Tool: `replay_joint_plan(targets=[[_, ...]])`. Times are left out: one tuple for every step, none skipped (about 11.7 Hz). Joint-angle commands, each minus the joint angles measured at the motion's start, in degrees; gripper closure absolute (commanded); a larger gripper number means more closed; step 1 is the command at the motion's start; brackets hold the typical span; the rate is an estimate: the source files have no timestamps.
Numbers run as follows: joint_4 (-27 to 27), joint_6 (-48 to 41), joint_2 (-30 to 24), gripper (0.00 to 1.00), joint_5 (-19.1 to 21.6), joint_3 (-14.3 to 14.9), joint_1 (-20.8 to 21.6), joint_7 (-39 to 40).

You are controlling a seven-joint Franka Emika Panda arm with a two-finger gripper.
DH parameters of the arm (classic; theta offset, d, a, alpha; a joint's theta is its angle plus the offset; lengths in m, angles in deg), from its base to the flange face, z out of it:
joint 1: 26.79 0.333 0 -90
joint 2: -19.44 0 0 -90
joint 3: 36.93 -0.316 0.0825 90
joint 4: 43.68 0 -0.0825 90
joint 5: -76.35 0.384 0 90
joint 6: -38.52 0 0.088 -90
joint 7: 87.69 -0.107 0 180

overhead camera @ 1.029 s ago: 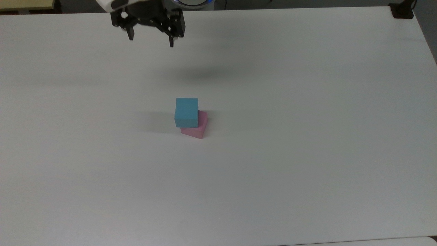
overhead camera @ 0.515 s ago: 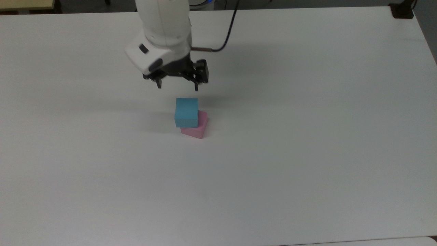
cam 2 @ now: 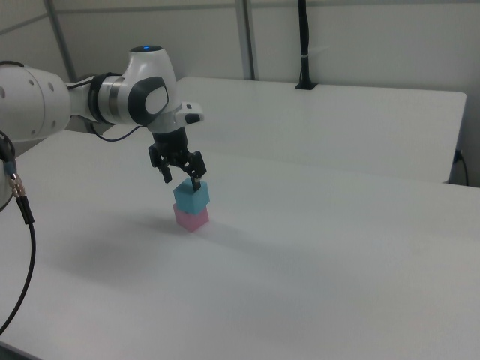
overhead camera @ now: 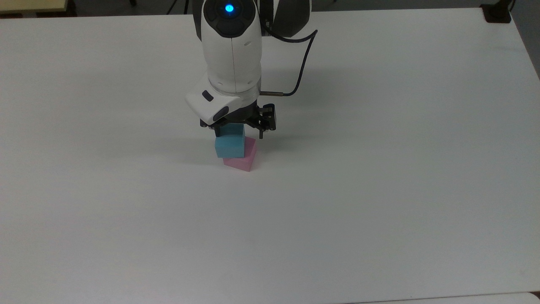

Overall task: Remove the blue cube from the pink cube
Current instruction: 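Close the gripper around the light-blue cube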

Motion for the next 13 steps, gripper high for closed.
replay_joint_plan(targets=[[-0.04, 0.95, -0.22, 0.0, -1.28, 0.61, 0.61, -1.29], [-0.13, 0.68, -0.31, 0.0, -1.11, 0.61, 0.61, -1.38], [-1.35, 0.25, -0.48, 0.0, -0.59, 0.61, 0.53, -1.38], [-1.88, -0.89, -0.49, 0.0, -0.58, 0.79, 0.35, -1.46], [-1.97, -1.42, -0.49, 0.0, -1.02, 1.14, 0.17, -1.38], [-1.89, -1.43, -0.4, 0.0, -1.19, 1.31, 0.09, -1.11], [-1.45, -1.43, -0.31, 0.0, -1.46, 1.32, -0.44, -0.85], [-1.1, -1.43, -0.14, 0.0, -1.98, 1.32, -0.27, -0.76], [0.04, -1.43, 0.56, 0.0, -2.77, 1.23, 0.17, -0.85], [0.05, -1.17, 1.09, 0.0, -2.87, 1.05, 0.35, -1.2], [0.13, -1.16, 1.1, 0.12, -2.78, 0.97, 0.52, -1.2], [0.14, -1.43, 1.01, 0.29, -2.69, 0.96, 0.7, -1.37], [0.05, -1.52, 0.92, 0.52, -2.52, 0.88, 0.7, -1.46]])
